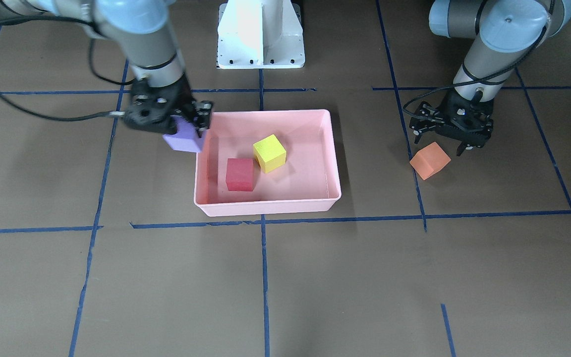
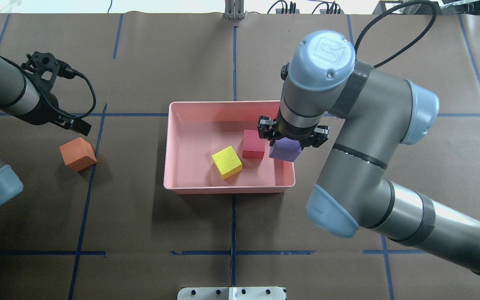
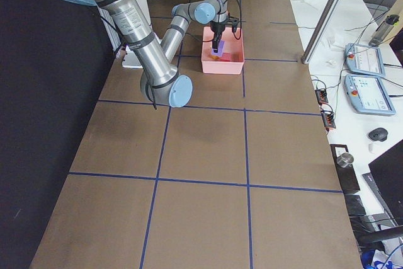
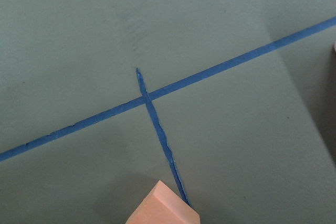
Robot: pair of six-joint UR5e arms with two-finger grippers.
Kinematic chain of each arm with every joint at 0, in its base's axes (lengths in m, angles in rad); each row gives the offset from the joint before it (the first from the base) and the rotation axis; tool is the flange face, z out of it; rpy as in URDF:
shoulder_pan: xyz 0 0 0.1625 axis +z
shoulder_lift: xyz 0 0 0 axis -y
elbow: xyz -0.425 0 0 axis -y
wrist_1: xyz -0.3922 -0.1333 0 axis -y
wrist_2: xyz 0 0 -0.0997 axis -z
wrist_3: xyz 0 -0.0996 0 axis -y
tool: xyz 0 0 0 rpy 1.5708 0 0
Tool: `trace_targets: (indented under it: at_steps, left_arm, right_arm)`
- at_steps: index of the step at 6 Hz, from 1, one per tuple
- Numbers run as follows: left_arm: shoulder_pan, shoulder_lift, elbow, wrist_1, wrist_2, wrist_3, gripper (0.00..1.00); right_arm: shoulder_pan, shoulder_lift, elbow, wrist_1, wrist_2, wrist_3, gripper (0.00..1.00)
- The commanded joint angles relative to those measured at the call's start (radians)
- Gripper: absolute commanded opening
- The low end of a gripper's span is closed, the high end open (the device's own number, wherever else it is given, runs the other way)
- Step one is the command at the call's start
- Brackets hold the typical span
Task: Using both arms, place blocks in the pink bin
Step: 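Drop the purple cube into the bin while the left arm reaches toward the orange cube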
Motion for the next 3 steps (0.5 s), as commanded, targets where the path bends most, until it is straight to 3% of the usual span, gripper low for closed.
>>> trace_targets:
  at_steps: [1, 2, 3]
  left_arm:
    - [-0.001, 0.025, 0.009, -0.005, 0.002, -0.05, 1.0]
    - [-0.001, 0.056, 0.012, -0.005, 0.004, -0.068, 1.0]
    - [0.002, 0.08, 0.012, -0.011, 0.014, -0.235, 1.0]
  right_arm:
    - [-0.035, 0.023, 0.001, -0.001, -0.024, 0.026, 1.0]
    - [-0.006, 0.016, -0.001, -0.003, -0.016, 0.011, 1.0]
    - [0.048, 0.004, 0.004, -0.007, 0.02, -0.065, 1.0]
